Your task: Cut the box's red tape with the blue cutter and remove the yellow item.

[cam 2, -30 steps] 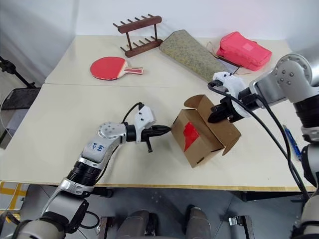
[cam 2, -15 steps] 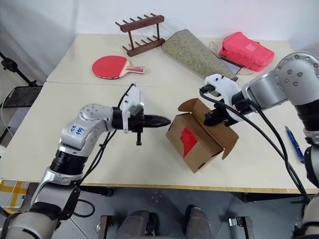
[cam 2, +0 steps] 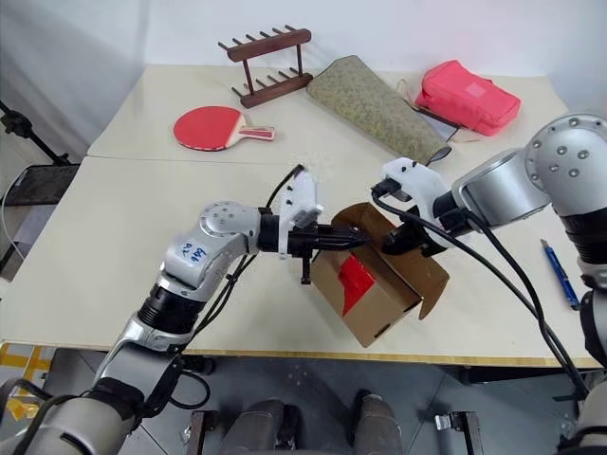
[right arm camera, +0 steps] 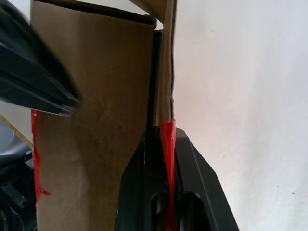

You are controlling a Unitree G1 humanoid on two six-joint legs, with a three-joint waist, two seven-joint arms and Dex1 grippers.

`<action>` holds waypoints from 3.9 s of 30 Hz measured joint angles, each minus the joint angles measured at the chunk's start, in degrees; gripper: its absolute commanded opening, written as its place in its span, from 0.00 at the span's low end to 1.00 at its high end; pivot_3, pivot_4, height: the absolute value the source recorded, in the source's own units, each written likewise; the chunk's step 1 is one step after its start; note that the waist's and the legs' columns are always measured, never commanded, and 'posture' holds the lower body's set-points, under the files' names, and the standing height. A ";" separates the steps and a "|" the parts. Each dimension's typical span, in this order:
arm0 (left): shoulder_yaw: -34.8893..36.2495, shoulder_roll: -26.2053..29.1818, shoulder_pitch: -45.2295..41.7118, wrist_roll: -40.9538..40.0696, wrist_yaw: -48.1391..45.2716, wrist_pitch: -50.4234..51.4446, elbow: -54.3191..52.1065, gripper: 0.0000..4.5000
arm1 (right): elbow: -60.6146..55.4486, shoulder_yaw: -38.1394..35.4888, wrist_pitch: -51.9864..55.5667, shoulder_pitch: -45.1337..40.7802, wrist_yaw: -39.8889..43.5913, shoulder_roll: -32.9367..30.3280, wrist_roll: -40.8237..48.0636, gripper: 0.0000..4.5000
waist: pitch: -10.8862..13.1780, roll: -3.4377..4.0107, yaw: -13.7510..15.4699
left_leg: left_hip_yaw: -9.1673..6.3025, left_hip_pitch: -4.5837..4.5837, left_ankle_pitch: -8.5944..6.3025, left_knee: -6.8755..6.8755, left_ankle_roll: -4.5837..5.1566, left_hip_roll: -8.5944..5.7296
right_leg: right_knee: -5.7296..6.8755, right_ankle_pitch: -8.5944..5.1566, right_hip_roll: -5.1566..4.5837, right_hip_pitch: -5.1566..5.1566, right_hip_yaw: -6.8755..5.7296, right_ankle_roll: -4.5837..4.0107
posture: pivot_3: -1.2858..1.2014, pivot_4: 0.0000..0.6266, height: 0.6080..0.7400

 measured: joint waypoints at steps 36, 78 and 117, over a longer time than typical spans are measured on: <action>-0.37 10.76 8.44 0.84 -0.50 4.32 -7.37 0.00 | 8.35 -5.94 -0.01 0.51 7.76 -5.82 -17.64 0.00 | 0.02 0.03 0.01 | 0.01 0.17 0.05 0.09 0.11 -0.04 | -0.14 0.00 -0.08 0.26 0.12 0.00 | 0.52 0.24 1.00; 32.93 38.98 41.22 -7.79 -14.50 1.05 1.74 0.99 | -23.23 -53.86 -70.94 67.77 75.68 -0.13 -47.86 1.00 | 0.18 -0.05 -1.45 | 0.29 0.81 -0.03 -0.16 -0.15 0.16 | 0.05 -0.12 0.08 0.45 0.32 -0.07 | 0.52 0.24 1.00; -6.41 -3.48 -24.46 11.02 -13.40 -9.88 37.87 0.18 | -51.62 -81.68 -68.56 104.73 57.81 21.09 -44.45 1.00 | 0.37 -0.30 1.23 | 0.22 0.43 -0.01 0.18 0.33 -0.06 | 0.05 0.00 -0.04 0.30 0.50 0.05 | 0.52 0.24 1.00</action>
